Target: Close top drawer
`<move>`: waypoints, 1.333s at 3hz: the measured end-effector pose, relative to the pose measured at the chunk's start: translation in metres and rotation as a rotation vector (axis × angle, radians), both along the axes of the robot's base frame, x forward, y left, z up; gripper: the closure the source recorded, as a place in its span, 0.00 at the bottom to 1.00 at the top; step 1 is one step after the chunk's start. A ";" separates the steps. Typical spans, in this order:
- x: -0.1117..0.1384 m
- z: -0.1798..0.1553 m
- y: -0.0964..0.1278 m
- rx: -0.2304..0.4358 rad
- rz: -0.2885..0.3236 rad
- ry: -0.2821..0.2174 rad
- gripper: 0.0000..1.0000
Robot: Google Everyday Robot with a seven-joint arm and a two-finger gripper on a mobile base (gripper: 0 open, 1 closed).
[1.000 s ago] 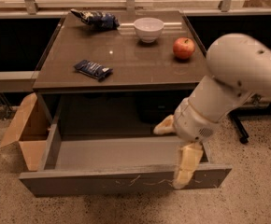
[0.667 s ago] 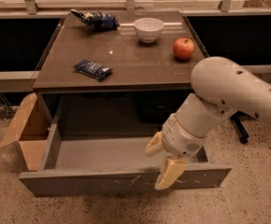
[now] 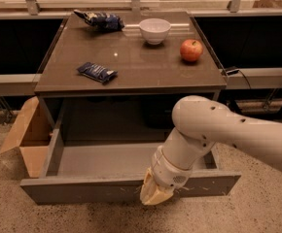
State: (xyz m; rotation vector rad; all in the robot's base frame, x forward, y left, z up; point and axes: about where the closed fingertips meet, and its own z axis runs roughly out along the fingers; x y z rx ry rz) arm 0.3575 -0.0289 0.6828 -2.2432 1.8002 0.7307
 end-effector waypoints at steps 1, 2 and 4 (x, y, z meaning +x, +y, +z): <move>-0.003 -0.016 0.002 -0.036 -0.031 0.014 0.83; 0.002 -0.029 -0.002 -0.058 -0.072 0.028 0.61; 0.021 -0.036 -0.025 -0.109 -0.168 0.014 0.14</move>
Offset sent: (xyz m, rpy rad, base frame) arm 0.0102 -0.0067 -0.0468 -0.0812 0.0487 -0.1274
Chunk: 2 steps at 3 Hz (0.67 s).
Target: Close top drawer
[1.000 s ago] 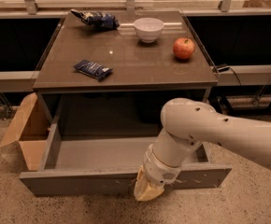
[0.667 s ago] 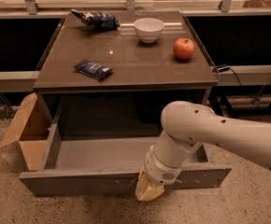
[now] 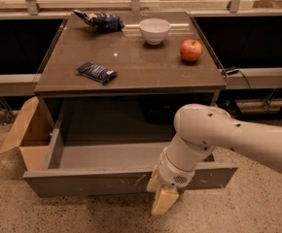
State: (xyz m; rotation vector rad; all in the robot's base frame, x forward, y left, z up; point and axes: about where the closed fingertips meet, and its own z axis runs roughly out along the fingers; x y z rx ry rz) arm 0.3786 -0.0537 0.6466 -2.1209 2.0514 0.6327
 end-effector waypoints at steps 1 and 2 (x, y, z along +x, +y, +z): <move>0.010 0.001 -0.014 -0.015 -0.041 -0.018 0.00; 0.020 0.005 -0.030 -0.017 -0.083 -0.035 0.00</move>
Offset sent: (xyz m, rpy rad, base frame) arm 0.0275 -0.0428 0.0054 -0.0222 -0.0459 -0.1208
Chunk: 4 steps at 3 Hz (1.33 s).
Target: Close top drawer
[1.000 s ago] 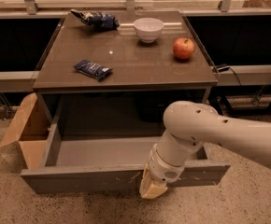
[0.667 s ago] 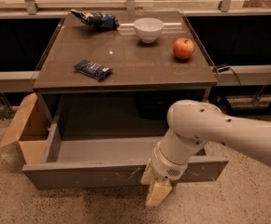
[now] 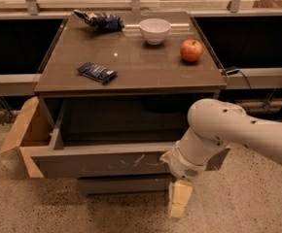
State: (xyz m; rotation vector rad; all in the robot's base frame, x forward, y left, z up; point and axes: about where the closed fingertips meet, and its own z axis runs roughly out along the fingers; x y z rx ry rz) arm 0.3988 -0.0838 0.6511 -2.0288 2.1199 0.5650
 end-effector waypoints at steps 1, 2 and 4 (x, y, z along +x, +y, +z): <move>0.007 0.002 -0.007 0.009 -0.013 -0.009 0.00; 0.027 0.004 -0.016 0.011 -0.027 -0.035 0.27; 0.062 -0.005 -0.036 -0.015 -0.074 -0.074 0.81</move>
Offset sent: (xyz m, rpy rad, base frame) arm 0.0401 -0.0225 0.0079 0.0169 -0.0555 -0.0375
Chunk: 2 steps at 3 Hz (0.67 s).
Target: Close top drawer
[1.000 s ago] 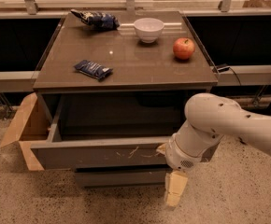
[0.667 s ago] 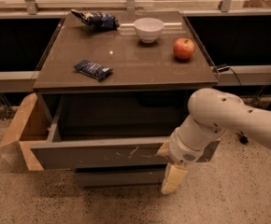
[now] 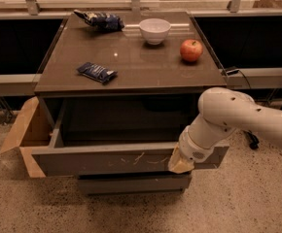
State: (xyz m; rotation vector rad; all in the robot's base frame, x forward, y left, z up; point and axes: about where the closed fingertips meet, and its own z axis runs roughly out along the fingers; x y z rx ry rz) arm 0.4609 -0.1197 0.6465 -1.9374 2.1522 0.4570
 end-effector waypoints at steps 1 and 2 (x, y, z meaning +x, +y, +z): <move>0.013 -0.003 -0.009 -0.014 -0.023 -0.021 1.00; 0.028 0.000 -0.019 -0.024 -0.055 -0.066 0.00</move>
Offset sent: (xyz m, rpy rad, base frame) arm 0.0391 -0.0268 0.0047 -0.0353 -0.1048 -0.0843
